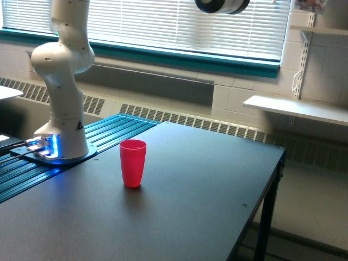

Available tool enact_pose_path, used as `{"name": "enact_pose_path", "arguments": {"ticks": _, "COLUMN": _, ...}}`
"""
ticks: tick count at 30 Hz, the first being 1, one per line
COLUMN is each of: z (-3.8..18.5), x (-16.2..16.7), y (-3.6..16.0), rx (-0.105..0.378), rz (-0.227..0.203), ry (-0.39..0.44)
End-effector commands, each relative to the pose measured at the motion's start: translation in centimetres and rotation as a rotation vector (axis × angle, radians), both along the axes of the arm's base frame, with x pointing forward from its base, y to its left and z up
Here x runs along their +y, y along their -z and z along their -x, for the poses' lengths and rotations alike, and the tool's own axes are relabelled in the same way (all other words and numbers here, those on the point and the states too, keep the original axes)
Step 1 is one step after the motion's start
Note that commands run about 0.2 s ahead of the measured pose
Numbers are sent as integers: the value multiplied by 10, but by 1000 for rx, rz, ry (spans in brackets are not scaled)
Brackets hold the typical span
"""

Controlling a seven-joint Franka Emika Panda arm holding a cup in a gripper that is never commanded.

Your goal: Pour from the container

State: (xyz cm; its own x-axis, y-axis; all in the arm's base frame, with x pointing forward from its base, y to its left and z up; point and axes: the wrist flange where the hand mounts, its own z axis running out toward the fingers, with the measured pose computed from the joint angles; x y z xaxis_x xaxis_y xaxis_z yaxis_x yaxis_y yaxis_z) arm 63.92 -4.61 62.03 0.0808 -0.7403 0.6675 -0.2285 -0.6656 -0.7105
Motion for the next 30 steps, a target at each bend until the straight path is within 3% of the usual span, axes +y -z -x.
{"name": "enact_pose_path", "arguments": {"ticks": 1, "z": 27, "x": -2, "y": 6, "rx": 123, "rz": -49, "ry": -7}}
{"name": "enact_pose_path", "arguments": {"ticks": 4, "z": 39, "x": -10, "y": 21, "rx": 204, "rz": -73, "ry": 15}}
{"name": "enact_pose_path", "arguments": {"ticks": 5, "z": 41, "x": -7, "y": 31, "rx": 242, "rz": -37, "ry": 7}}
{"name": "enact_pose_path", "arguments": {"ticks": 7, "z": 49, "x": 1, "y": 42, "rx": 300, "rz": -16, "ry": -6}}
{"name": "enact_pose_path", "arguments": {"ticks": 8, "z": 54, "x": 5, "y": 46, "rx": 322, "rz": -29, "ry": -8}}
{"name": "enact_pose_path", "arguments": {"ticks": 10, "z": 66, "x": 5, "y": 52, "rx": 361, "rz": -167, "ry": 22}}
{"name": "enact_pose_path", "arguments": {"ticks": 13, "z": 82, "x": 15, "y": 59, "rx": 416, "rz": -252, "ry": 26}}
{"name": "enact_pose_path", "arguments": {"ticks": 16, "z": 100, "x": 37, "y": 67, "rx": 481, "rz": -252, "ry": 0}}
{"name": "enact_pose_path", "arguments": {"ticks": 18, "z": 116, "x": 49, "y": 72, "rx": 523, "rz": -314, "ry": -4}}
{"name": "enact_pose_path", "arguments": {"ticks": 21, "z": 135, "x": 64, "y": 81, "rx": 585, "rz": -331, "ry": -15}}
{"name": "enact_pose_path", "arguments": {"ticks": 22, "z": 144, "x": 71, "y": 85, "rx": 613, "rz": -358, "ry": -17}}
{"name": "enact_pose_path", "arguments": {"ticks": 25, "z": 165, "x": 85, "y": 94, "rx": 669, "rz": -366, "ry": -25}}
{"name": "enact_pose_path", "arguments": {"ticks": 30, "z": 202, "x": 102, "y": 113, "rx": 764, "rz": -466, "ry": -21}}
